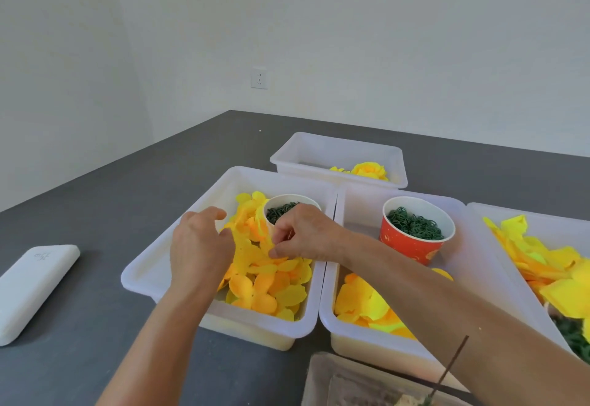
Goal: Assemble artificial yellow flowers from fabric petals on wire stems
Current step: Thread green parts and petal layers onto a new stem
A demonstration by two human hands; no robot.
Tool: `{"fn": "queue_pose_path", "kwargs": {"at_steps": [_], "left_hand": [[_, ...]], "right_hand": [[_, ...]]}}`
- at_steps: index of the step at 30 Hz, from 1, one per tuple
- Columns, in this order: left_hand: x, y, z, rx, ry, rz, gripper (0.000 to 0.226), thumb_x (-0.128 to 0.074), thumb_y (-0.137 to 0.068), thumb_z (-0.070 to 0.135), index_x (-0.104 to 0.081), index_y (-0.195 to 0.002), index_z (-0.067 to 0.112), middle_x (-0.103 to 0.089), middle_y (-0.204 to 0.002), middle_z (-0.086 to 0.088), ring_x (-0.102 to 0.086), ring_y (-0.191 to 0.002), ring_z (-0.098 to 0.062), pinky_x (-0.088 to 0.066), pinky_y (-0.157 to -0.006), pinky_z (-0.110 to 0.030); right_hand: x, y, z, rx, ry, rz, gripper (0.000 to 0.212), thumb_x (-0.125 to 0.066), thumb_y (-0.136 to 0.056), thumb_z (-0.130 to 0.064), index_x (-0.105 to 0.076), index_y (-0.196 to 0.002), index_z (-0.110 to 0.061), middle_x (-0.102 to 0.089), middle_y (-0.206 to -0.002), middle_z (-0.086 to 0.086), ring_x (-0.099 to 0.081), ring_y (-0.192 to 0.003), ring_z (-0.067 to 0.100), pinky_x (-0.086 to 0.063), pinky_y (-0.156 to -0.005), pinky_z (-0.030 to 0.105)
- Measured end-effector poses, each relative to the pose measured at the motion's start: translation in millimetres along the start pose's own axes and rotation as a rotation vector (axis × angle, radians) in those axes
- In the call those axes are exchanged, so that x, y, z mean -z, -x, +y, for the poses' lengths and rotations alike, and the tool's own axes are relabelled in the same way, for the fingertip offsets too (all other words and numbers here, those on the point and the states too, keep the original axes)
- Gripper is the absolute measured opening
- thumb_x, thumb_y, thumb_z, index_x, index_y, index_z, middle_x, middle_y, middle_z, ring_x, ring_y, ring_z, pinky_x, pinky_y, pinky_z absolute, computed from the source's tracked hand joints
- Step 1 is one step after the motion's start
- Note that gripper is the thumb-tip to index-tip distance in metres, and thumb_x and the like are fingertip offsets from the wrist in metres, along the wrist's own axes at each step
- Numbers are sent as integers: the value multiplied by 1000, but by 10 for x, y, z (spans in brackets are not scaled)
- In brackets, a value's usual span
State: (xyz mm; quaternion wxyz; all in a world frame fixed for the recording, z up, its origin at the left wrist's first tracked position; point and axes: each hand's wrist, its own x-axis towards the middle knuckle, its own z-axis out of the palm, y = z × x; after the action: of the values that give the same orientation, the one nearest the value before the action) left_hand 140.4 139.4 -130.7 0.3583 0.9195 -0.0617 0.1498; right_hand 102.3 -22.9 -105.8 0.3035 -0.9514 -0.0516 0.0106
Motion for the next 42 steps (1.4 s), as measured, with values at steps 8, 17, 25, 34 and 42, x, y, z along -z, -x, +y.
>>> {"fn": "queue_pose_path", "kwargs": {"at_steps": [8, 17, 25, 34, 42], "left_hand": [[75, 186, 189, 178, 330, -314, 40, -70, -78, 44, -58, -106, 19, -65, -91, -5, -66, -74, -25, -57, -64, -37], [130, 218, 200, 446, 899, -417, 25, -63, -86, 5, -57, -106, -8, -64, -103, -25, -65, -76, -31, -58, -61, -27], [155, 236, 235, 414, 922, -242, 22, -57, -79, -17, -62, -86, 4, -64, -79, -14, -64, -62, -23, -55, -46, -24], [129, 307, 326, 135, 528, 6, 23, -63, -75, -5, -60, -74, 18, -66, -74, -6, -67, -67, -27, -56, -63, -36], [50, 376, 434, -146, 251, 153, 25, -58, -77, -3, -63, -100, 7, -65, -89, -9, -58, -84, -28, -42, -71, -32]], "right_hand": [[-22, 184, -22, -6, -343, 18, 10, -67, -80, 2, -59, -74, 0, -66, -70, 17, -66, -62, 15, -46, -56, 26], [-9, 285, 19, -65, -729, 153, 18, -76, -75, -7, -60, -68, -11, -66, -59, 3, -61, -56, 13, -51, -58, 24], [19, 333, -20, -230, -1091, 384, 11, -66, -83, 3, -59, -83, -7, -63, -70, 7, -65, -57, 13, -54, -56, 20], [26, 401, -92, -143, -1001, 331, 20, -59, -86, 5, -67, -82, -13, -66, -72, 2, -65, -66, 12, -54, -65, 21], [-19, 353, -82, -222, -1078, 375, 23, -56, -84, 11, -65, -78, -9, -65, -76, 8, -66, -65, 16, -56, -66, 24]]}}
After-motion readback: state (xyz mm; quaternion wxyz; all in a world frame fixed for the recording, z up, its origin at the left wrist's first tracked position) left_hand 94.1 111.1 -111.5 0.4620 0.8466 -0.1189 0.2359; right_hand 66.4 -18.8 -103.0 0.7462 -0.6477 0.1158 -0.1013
